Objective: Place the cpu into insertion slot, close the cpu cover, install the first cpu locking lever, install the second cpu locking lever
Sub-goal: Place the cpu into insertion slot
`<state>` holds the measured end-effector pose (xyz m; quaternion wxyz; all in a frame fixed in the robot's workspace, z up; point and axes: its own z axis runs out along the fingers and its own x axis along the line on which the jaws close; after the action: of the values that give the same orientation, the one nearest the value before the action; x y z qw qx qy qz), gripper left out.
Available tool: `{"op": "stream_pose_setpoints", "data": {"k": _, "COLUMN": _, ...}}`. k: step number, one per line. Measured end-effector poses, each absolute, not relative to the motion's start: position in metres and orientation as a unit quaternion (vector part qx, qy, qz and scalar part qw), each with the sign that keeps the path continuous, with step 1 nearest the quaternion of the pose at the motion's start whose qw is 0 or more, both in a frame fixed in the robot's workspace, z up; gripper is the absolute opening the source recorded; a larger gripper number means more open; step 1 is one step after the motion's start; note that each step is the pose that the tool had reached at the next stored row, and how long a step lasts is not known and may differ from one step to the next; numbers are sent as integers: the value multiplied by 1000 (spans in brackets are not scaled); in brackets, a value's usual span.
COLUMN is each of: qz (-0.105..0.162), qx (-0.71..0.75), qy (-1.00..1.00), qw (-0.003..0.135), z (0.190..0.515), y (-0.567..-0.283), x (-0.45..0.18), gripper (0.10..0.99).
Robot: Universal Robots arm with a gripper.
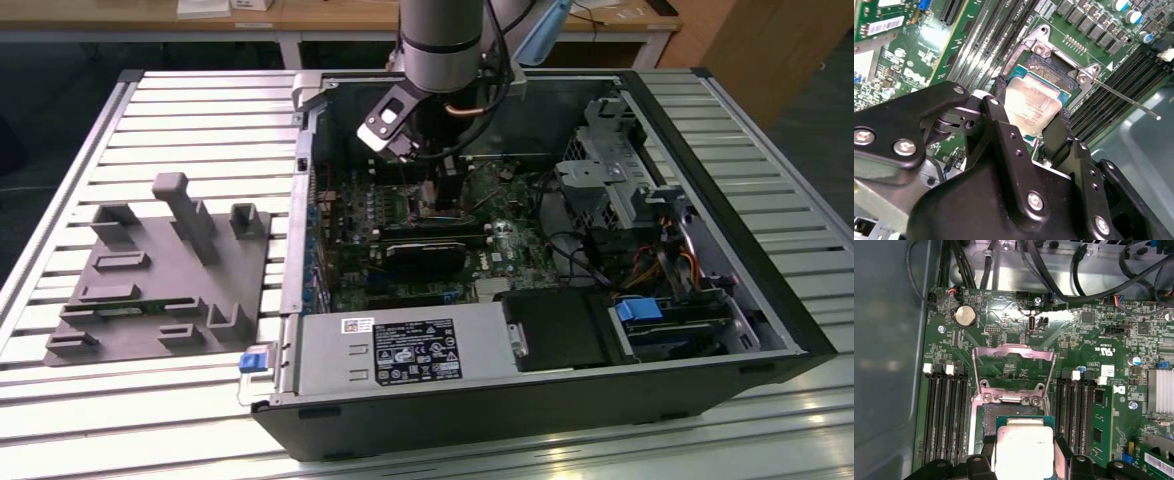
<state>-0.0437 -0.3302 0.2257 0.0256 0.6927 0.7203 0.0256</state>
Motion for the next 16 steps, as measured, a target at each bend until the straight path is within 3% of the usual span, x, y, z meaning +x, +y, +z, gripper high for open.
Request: {"op": "stream_pose_setpoints", "data": {"k": 16, "qz": 25, "qx": 701, "qy": 712, "qw": 27, "z": 210, "y": -325, "x": -45, "gripper": 541}}
